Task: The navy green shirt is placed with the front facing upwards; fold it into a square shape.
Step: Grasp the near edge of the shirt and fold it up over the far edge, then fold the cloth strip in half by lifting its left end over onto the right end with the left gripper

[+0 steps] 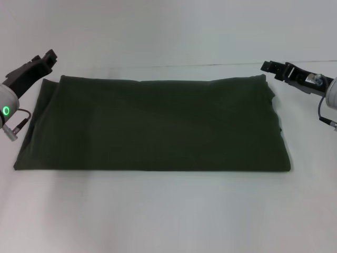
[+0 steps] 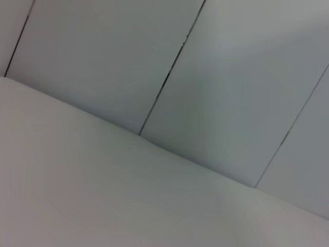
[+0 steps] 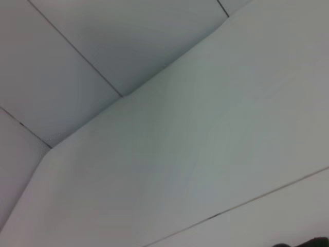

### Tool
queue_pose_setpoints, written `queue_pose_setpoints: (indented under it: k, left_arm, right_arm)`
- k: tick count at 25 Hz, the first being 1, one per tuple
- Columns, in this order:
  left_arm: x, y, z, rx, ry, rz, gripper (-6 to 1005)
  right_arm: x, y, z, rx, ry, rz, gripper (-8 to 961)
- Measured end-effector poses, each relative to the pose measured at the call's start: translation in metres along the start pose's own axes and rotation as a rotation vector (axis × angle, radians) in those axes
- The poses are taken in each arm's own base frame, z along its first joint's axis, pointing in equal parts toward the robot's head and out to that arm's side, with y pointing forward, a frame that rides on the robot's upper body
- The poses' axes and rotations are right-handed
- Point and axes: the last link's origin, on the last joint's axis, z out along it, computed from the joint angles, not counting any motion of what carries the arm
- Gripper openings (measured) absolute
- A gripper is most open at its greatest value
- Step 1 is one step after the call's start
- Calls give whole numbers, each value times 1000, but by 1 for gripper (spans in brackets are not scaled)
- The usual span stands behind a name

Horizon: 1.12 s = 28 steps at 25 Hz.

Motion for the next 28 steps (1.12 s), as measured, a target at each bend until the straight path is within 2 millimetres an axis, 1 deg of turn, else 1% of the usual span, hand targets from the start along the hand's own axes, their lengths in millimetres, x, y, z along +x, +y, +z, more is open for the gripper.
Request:
queue_pose_setpoints:
  k: [4,7,8,9,10,12,14,17,18,20,23,26,28]
  left_arm:
    - [-1,-2,-1,10,5,-14,399]
    - [-1,-6,-5,15,17,-39,490]
    - [-2,-7,-7,9,19,-51,521]
    - [-3,-7,-9,-2,17,-74,540]
    - [-5,-8,-11,-11,11,-95,558]
    - [-6,-8,-16,-54,-18,-133,596]
    - [-7,-8,-26,-120,-78,-172,633]
    - [-4,-10,-44,-203,-170,-214,635]
    - [-3,-11,-50,-224,-211,-225,636]
    - [-1,-15,-61,-239,-301,-219,637]
    - [3,-22,-73,-226,-416,-188,640]
    - [4,-27,-77,-207,-488,-117,641]
    - [9,-30,-79,-200,-532,-17,640]
  right_arm:
    - [-2,-4,-4,-8,-30,26,553]
    - [-4,-13,-12,-3,-66,73,617]
    - [-4,-19,-18,-6,-89,103,638]
    - [-5,-22,-22,-13,-94,112,677]
    - [-5,-22,-22,-13,-94,112,716]
    - [-5,-28,-32,-32,-88,123,794]
    - [-3,-34,-45,-68,-57,133,872]
    - [1,-42,-64,-111,19,157,909]
    - [6,-46,-74,-123,81,171,921]
    - [9,-48,-77,-126,110,180,946]
    - [20,-49,-83,-127,192,182,946]
    - [29,-48,-82,-117,250,166,946]
    - [33,-47,-79,-113,270,156,946]
